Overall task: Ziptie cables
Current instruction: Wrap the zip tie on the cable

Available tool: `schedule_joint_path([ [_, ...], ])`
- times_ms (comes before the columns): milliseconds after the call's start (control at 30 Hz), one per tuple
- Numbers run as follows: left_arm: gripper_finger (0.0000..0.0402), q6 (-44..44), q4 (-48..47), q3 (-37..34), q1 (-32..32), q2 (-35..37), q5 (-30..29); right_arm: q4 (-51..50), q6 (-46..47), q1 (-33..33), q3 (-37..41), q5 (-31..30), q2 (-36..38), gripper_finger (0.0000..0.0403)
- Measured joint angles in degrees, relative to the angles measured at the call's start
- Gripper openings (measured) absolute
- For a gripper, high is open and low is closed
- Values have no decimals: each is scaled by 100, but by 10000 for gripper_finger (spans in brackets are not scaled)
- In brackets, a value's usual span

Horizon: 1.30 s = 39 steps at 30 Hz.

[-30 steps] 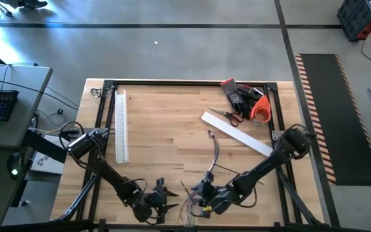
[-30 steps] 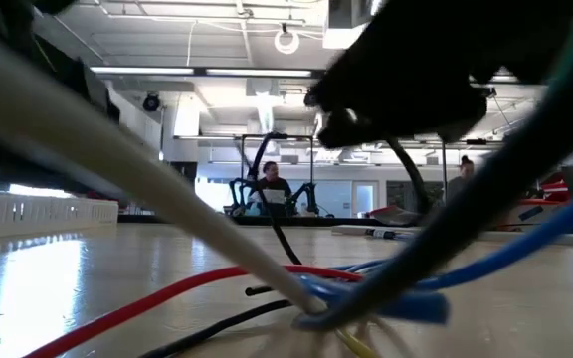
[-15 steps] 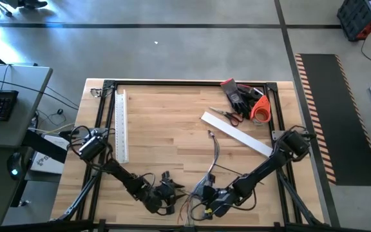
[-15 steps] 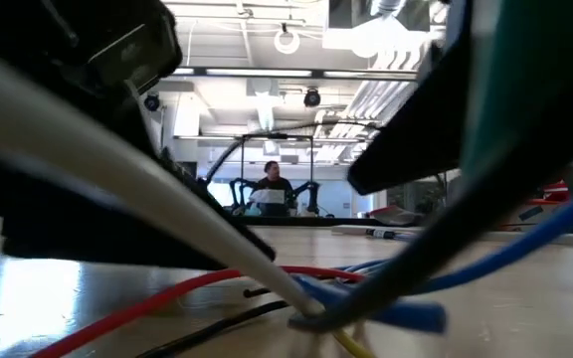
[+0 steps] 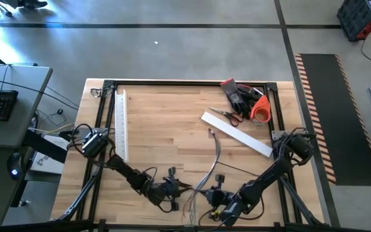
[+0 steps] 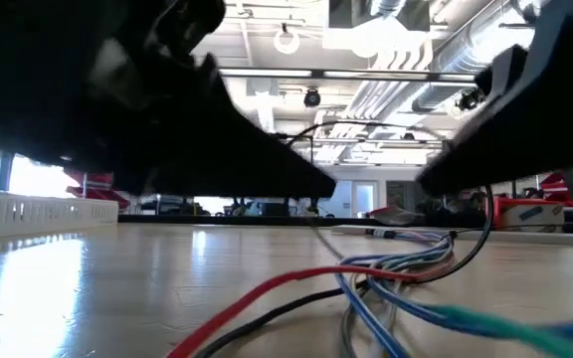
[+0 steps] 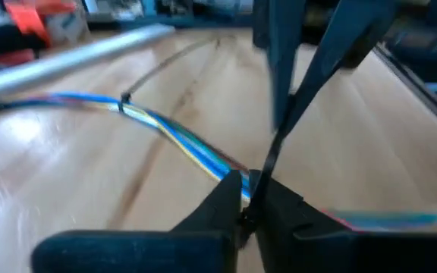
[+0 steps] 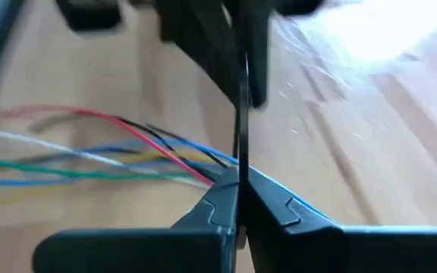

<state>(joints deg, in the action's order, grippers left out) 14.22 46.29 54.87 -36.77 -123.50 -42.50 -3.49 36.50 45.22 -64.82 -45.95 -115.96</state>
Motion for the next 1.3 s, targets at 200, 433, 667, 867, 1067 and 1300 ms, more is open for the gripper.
schedule_joint_path([
  [200, 3, -624, -2, 219, 271, 0, 322, -173, 551, 1, 197, -155, 0, 13],
  [433, 0, -1292, -1055, 917, 545, 0, 696, -336, 463, 18, 197, -123, 64, 104],
  [667, 0, -1447, -3629, 2067, 688, 0, 751, -1088, 719, 116, 188, 83, 610, 171],
  [867, 0, -2029, -4308, 2650, 695, 0, 746, -1146, 250, 295, 188, -231, 927, 168],
  [1067, 0, -2199, -5231, 3163, 772, 0, 1132, -1202, 313, 451, 188, -614, 973, 147],
  [1300, 0, -2286, -5276, 3284, 989, 0, 1720, -1371, 567, 387, 191, -592, 840, 64],
])
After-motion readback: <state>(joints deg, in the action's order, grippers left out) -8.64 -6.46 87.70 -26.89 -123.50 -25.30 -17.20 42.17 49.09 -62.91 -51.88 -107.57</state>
